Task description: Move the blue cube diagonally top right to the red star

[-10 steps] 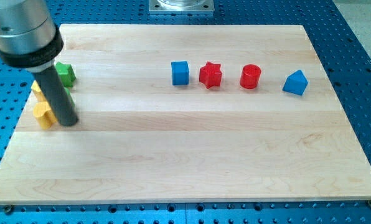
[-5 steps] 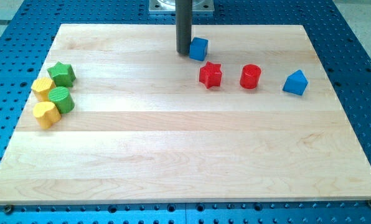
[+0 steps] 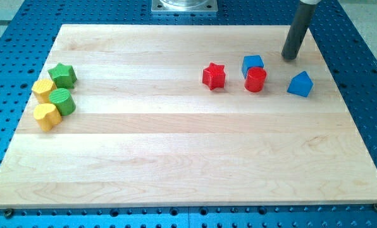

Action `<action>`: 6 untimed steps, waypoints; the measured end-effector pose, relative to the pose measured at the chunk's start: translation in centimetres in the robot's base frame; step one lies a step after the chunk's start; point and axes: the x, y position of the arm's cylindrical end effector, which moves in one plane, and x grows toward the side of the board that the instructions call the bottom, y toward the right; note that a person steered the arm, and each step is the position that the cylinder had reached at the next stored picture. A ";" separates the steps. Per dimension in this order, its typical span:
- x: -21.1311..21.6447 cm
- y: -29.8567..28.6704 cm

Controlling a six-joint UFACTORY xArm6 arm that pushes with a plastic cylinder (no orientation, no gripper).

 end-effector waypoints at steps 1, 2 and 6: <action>1.7 -3.9; 2.8 -4.3; 1.8 2.9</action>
